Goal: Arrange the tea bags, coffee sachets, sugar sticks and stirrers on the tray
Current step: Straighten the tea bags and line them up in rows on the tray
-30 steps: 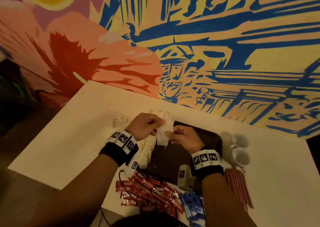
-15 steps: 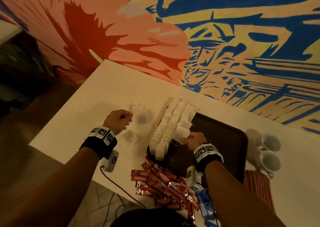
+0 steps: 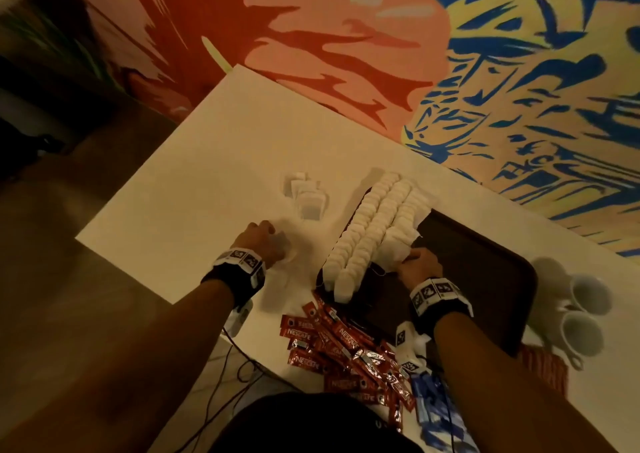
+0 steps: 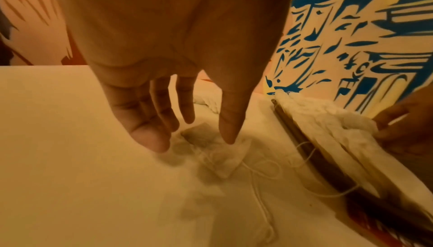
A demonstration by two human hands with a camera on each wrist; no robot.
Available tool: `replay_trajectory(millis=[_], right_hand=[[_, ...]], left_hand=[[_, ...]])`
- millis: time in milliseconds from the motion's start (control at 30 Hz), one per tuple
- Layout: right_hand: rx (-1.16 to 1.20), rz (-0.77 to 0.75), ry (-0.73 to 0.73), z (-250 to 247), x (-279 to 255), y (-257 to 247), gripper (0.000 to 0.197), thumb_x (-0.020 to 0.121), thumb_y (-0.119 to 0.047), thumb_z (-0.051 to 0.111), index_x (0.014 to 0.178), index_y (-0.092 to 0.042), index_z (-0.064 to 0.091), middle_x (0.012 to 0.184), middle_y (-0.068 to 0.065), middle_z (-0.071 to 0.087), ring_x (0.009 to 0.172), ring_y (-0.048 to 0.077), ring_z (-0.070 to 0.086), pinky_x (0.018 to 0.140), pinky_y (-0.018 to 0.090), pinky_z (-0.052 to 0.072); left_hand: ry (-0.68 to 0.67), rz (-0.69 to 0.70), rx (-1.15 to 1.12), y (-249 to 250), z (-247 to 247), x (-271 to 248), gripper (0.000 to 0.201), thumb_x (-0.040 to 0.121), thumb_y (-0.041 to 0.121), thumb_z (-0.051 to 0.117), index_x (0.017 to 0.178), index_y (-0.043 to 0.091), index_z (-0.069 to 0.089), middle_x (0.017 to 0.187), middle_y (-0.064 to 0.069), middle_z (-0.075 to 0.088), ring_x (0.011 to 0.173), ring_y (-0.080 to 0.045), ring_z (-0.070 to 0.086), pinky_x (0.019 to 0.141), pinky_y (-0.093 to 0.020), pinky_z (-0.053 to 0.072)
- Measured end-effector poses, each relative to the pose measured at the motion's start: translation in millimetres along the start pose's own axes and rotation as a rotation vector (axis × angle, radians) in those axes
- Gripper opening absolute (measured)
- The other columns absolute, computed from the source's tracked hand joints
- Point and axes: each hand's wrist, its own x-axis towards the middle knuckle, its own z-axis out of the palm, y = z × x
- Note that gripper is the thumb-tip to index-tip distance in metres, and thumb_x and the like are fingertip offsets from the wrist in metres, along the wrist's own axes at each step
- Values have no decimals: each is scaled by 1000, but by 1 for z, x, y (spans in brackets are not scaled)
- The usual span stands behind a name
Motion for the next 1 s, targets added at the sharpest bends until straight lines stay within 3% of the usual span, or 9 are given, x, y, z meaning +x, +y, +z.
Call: replay_trajectory(millis=[67, 167, 300, 467, 567, 667, 733, 800, 1000], right_hand=[[48, -2, 29, -3, 1, 0, 37, 84, -22, 80, 115, -17, 61, 106, 4, 64, 92, 22, 59, 77, 33, 49], [82, -107, 149, -11, -2, -11, 42, 82, -22, 79, 116, -22, 54, 113, 4, 62, 104, 26, 61, 88, 41, 54], [97, -292, 197, -15, -10, -40, 38, 85, -22, 76, 117, -22, 56, 117, 5, 60, 111, 27, 58, 95, 47, 52], [209, -421, 2, -13, -32, -78, 28, 91, -31, 74, 114, -22, 63, 104, -5, 66, 90, 8, 62, 74, 24, 45], [184, -455, -246, -5, -43, -88, 28, 90, -41, 74, 111, -24, 67, 104, -6, 69, 95, 10, 65, 80, 29, 51], [142, -483, -408, 6, -53, -92, 41, 87, -54, 72, 116, -25, 68, 110, -5, 70, 99, 14, 68, 88, 36, 56], [161, -482, -449, 9, -61, -96, 45, 85, -58, 71, 117, -25, 68, 109, -5, 70, 97, 14, 69, 82, 33, 58], [217, -471, -463, 11, -68, -100, 39, 89, -50, 72, 114, -21, 69, 105, -2, 71, 92, 16, 71, 74, 29, 58], [379, -437, -336, 2, -71, -102, 15, 95, -25, 71, 99, -11, 70, 89, 5, 70, 79, 16, 69, 68, 28, 59]], left_hand=[[9, 11, 8, 3, 4, 0, 54, 88, 40, 68, 134, 21, 46, 130, -8, 48, 116, -34, 55, 95, -42, 47], [30, 31, 28, 3, 9, 3, 52, 89, 39, 65, 132, 22, 43, 129, -7, 50, 112, -33, 56, 91, -42, 49], [10, 29, 1, 1, 10, 4, 43, 90, 46, 61, 122, 21, 44, 111, -6, 61, 96, -30, 61, 84, -39, 52], [-58, -23, -123, -1, 2, 4, 25, 88, 34, 72, 99, 16, 60, 99, -4, 64, 85, -24, 59, 74, -32, 48], [-117, -2, -550, 6, -5, -2, 20, 86, 26, 77, 92, 10, 65, 87, -8, 72, 71, -18, 66, 61, -27, 54], [-196, 23, -956, 22, -10, -22, 33, 79, 20, 84, 101, 4, 65, 91, -17, 74, 72, -22, 71, 63, -29, 56], [-256, 80, -1045, 33, -10, -35, 33, 78, 23, 85, 99, 5, 66, 93, -17, 75, 75, -23, 72, 66, -30, 56], [-309, 129, -1075, 41, -7, -44, 32, 80, 26, 83, 98, 6, 66, 92, -15, 74, 78, -25, 72, 68, -31, 57], [-371, 148, -1010, 53, -10, -42, 45, 93, 41, 68, 113, 1, 65, 101, -10, 75, 85, -26, 74, 71, -31, 59]])
